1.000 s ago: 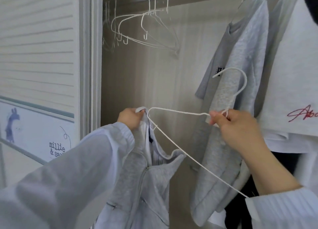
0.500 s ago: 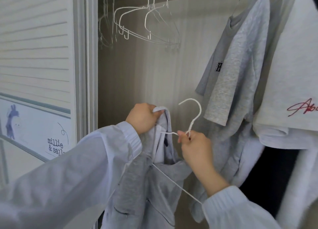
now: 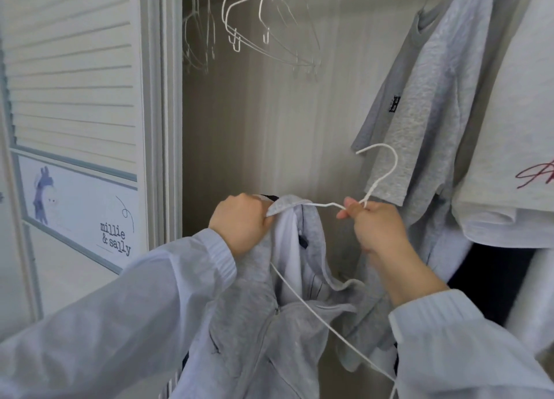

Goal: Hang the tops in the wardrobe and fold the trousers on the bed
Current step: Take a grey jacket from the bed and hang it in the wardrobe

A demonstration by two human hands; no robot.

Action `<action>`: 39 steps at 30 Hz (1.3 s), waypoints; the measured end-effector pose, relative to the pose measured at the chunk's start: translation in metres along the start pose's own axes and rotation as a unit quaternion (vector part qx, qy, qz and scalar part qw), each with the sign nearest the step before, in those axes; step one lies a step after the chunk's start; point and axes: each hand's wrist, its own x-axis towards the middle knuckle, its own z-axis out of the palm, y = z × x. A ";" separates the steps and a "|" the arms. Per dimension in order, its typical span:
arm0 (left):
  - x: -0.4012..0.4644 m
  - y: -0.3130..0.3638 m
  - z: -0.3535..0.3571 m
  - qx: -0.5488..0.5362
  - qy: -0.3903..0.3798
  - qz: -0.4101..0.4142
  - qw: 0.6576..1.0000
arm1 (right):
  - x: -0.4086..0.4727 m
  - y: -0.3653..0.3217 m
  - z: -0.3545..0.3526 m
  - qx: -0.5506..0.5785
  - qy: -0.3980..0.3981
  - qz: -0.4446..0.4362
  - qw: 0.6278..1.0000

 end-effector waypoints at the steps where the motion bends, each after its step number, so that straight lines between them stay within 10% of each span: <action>1: -0.004 0.005 0.000 -0.058 0.002 -0.014 0.998 | 0.000 0.000 0.002 0.000 -0.004 0.000 1.000; 8: -0.021 0.051 0.002 -0.337 0.016 -0.082 0.938 | -0.033 0.032 0.056 -0.095 -0.015 -0.036 0.995; 13: -0.029 0.042 0.004 -0.408 -0.078 -0.012 0.910 | -0.027 0.041 0.050 0.123 -0.028 0.065 0.990; 18: -0.036 0.067 -0.001 -0.571 -0.122 0.013 0.812 | -0.037 0.053 0.058 0.229 -0.085 0.170 0.955; 24: -0.034 0.051 0.002 -0.463 -0.194 0.134 0.854 | -0.036 0.053 0.045 0.189 -0.070 0.133 0.970; 29: -0.015 0.005 0.002 -0.108 0.041 0.197 0.974 | -0.029 0.046 0.040 0.240 -0.014 0.128 0.962; 33: -0.003 -0.002 0.002 0.088 0.104 0.241 0.961 | -0.021 0.038 0.032 0.244 -0.017 0.113 0.963; 39: 0.002 -0.004 -0.006 -0.022 0.022 0.218 0.976 | -0.026 0.032 0.035 0.337 -0.106 0.104 0.930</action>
